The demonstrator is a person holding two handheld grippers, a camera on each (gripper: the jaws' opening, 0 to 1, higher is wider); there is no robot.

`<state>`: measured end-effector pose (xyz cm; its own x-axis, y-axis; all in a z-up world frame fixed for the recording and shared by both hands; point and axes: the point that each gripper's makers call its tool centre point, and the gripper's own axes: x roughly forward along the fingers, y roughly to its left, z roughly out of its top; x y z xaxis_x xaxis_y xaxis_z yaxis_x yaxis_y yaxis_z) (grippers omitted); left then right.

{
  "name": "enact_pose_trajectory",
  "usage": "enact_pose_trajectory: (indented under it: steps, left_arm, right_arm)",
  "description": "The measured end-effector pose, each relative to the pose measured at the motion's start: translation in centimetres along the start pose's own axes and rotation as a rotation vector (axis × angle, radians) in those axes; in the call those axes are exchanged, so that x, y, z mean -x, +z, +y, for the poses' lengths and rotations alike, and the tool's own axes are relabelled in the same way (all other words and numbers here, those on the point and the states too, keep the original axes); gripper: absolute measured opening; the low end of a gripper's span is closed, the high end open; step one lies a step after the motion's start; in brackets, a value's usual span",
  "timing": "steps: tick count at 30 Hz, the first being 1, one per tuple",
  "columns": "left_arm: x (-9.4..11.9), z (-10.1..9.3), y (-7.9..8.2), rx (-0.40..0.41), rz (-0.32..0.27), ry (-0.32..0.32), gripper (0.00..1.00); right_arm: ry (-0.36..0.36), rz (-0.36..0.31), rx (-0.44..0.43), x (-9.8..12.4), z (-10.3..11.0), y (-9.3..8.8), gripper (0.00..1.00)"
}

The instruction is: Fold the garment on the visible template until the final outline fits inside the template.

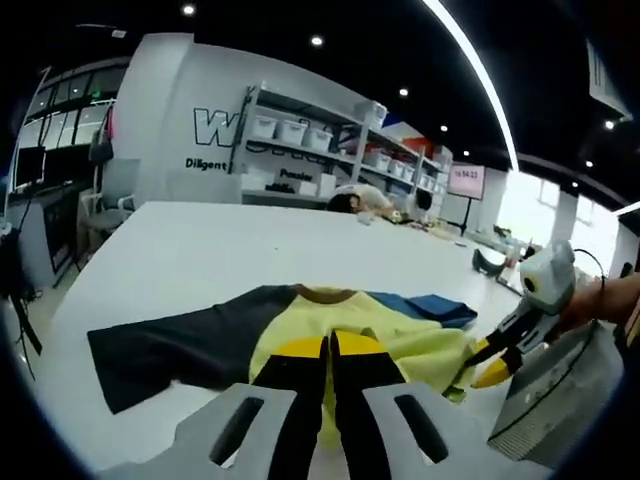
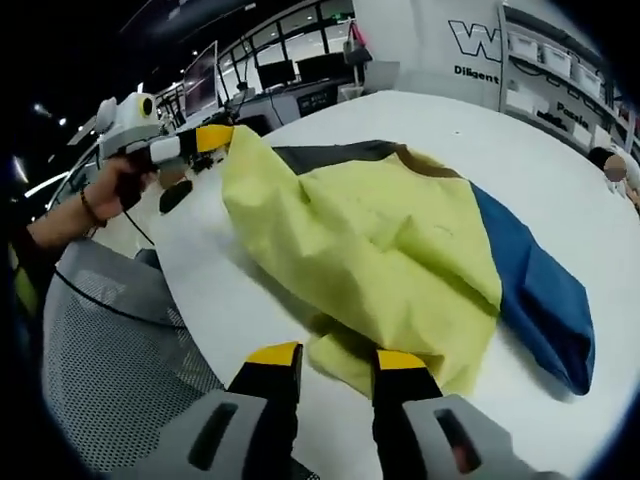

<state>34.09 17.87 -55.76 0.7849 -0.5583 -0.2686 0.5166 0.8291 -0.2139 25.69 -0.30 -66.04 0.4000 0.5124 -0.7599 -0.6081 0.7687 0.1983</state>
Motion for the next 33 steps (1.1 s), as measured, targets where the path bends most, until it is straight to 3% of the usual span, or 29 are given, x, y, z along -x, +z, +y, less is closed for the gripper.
enact_pose_trajectory:
  steps: [4, 6, 12, 18, 20, 22, 27, 30, 33]
  left_arm:
    - [0.1, 0.1, 0.0, 0.009, -0.001, -0.001, 0.00]
    - [0.1, 0.2, 0.0, 0.013, 0.000, 0.001, 0.00]
    - [0.1, 0.3, 0.2, 0.024, -0.008, 0.001, 0.00]
    - [0.2, 0.3, 0.3, 0.026, -0.015, -0.007, 0.00]
    - [0.2, 0.3, 0.3, 0.011, -0.017, -0.007, 0.00]
    - [0.1, 0.2, 0.1, 0.004, -0.006, -0.010, 0.00]
    - [0.1, 0.1, 0.0, 0.005, -0.002, -0.016, 0.00]
    - [0.0, 0.1, -0.1, -0.003, -0.001, -0.013, 0.00]
    - [0.1, 0.0, 0.4, -0.015, -0.026, -0.017, 0.00]
  right_arm:
    - [-0.028, 0.015, 0.086, -0.6, -0.3, -0.1, 0.21]
    - [-0.034, 0.025, 0.078, -0.8, -0.1, 0.0, 0.16]
    - [-0.066, 0.078, 0.127, -1.2, -0.5, -0.4, 0.19]
    - [-0.093, 0.116, 0.109, -1.2, -1.0, -0.7, 0.15]
    - [-0.131, 0.141, 0.179, -1.2, -1.4, -0.9, 0.12]
    - [-0.149, 0.148, 0.214, -1.3, -1.1, -0.9, 0.12]
    - [-0.132, 0.125, 0.202, -1.5, -0.8, -0.8, 0.03]
    - [-0.167, 0.129, 0.279, -1.5, -1.6, -0.5, 0.00]
    - [-0.133, 0.136, 0.236, -1.4, -1.4, -0.6, 0.00]
